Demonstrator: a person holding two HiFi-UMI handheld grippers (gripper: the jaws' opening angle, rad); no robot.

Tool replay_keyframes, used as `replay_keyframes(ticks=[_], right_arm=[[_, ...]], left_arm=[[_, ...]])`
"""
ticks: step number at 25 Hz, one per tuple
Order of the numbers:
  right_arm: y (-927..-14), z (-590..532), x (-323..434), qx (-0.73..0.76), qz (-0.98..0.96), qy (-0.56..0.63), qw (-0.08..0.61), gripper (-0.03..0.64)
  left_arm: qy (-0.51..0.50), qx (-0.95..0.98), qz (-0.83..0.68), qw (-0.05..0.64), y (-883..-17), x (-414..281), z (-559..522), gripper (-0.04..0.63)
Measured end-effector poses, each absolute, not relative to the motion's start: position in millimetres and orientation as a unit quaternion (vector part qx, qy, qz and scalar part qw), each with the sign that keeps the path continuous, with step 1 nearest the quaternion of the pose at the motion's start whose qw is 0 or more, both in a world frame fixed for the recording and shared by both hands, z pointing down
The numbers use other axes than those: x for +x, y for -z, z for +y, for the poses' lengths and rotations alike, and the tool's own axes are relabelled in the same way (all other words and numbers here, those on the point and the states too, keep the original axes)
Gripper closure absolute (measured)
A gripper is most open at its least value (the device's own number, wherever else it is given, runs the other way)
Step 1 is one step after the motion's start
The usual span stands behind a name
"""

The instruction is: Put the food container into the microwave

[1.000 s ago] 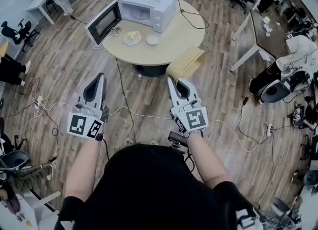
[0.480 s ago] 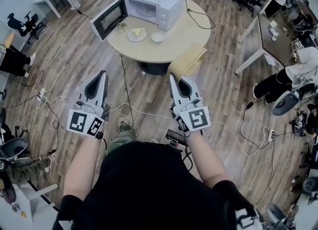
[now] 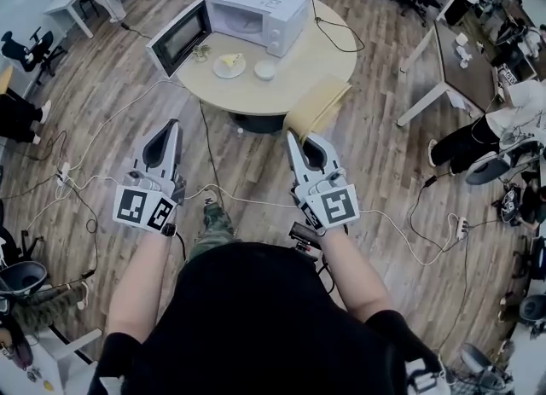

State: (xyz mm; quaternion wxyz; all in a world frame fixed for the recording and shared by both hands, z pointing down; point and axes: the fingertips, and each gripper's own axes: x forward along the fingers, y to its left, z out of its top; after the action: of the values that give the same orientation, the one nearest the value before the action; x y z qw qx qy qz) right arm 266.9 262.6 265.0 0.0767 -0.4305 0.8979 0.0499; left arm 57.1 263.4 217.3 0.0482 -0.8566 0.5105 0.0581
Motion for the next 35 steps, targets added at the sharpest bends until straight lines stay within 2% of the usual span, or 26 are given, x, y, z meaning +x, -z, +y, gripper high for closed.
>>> replay_keyframes(ticks=[35], right_arm=[[-274, 42, 121, -0.495, 0.867, -0.045, 0.022, 0.592]], left_arm=[[-0.081, -0.893, 0.442, 0.03, -229, -75, -3, 0.577]])
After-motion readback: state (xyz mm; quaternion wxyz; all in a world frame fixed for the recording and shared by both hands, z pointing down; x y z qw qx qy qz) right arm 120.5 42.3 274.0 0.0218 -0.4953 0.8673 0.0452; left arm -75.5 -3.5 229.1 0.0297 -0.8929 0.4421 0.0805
